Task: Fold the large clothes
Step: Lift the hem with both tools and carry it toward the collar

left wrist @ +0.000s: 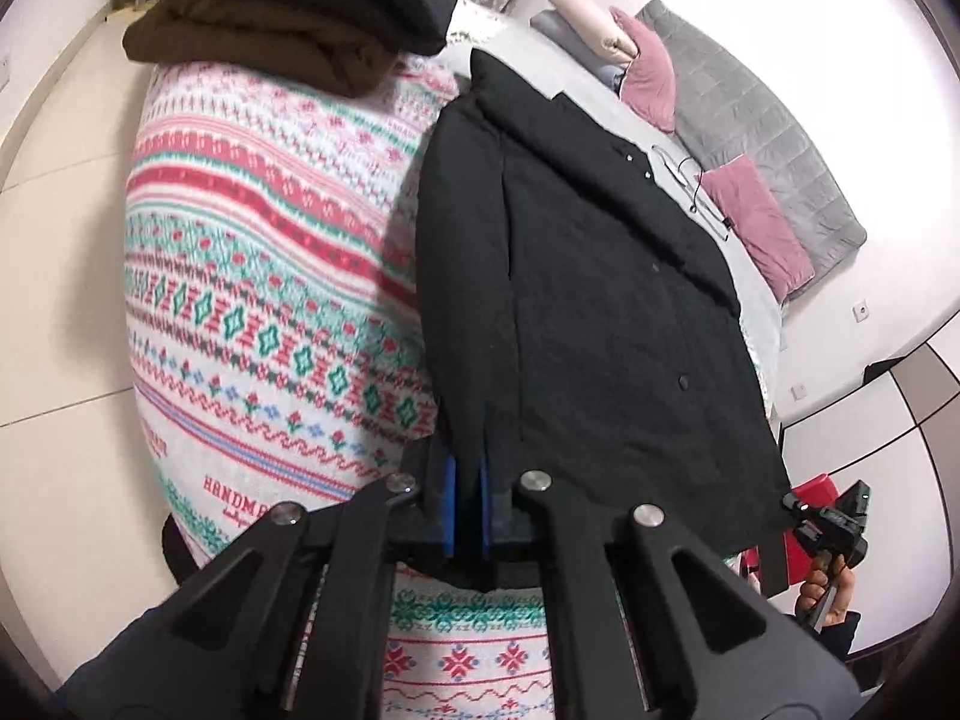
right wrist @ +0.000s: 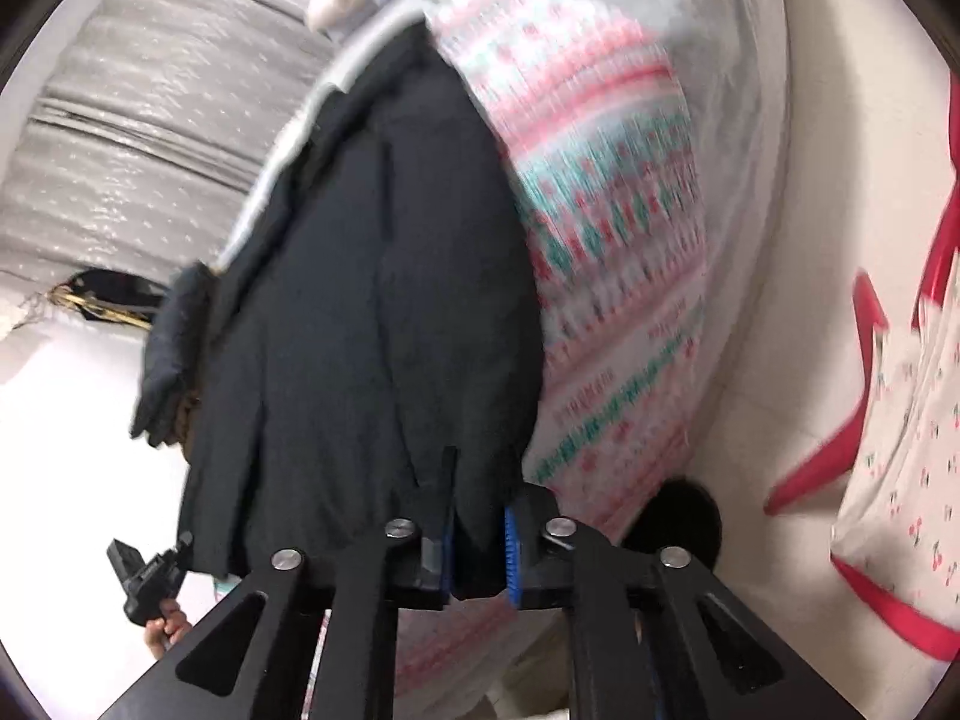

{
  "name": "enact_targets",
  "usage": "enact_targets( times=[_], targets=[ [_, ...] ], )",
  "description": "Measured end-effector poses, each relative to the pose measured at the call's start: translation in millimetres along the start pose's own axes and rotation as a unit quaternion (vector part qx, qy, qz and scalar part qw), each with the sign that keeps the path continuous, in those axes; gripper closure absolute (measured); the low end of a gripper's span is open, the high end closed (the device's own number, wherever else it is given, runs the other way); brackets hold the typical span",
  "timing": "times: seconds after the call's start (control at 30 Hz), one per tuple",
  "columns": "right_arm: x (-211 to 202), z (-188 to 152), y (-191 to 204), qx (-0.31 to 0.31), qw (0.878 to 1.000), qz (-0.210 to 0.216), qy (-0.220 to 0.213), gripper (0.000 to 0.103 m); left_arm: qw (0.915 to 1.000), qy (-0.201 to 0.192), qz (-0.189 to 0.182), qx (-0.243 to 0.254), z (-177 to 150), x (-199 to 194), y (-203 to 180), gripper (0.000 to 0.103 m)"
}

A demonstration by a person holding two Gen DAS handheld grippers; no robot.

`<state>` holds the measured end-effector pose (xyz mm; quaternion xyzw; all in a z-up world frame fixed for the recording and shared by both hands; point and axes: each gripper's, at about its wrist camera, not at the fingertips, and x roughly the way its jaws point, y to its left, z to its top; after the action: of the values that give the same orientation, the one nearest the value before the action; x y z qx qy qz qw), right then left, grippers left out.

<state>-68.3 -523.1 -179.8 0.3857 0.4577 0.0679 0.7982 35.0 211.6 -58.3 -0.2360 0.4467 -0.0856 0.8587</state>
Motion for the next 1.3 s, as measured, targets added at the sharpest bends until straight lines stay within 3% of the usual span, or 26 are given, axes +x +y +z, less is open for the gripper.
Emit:
enact_targets(
  times=[0.13,0.4,1.03,1.17,1.3],
  targets=[
    [-23,8,14,-0.008,0.997,0.048,-0.054,0.093,0.9999,-0.005,-0.007,-0.014,4,-5,-2,0.097],
    [-32,20,49,-0.028,0.990,0.101,-0.097,0.094,0.9981,-0.047,-0.034,-0.021,28,-30,-26,0.097],
    [-37,84,91,0.006,0.970,0.156,-0.187,0.095,0.9907,-0.098,-0.053,-0.078,97,-33,-43,0.098],
    [-43,103,102,0.006,0.964,0.174,-0.203,0.095,0.9894,-0.108,-0.038,-0.089,132,-32,-63,0.098],
    [-40,144,116,0.002,0.959,0.182,-0.217,0.095,0.9863,-0.134,-0.026,-0.093,184,-26,-90,0.098]
  ],
)
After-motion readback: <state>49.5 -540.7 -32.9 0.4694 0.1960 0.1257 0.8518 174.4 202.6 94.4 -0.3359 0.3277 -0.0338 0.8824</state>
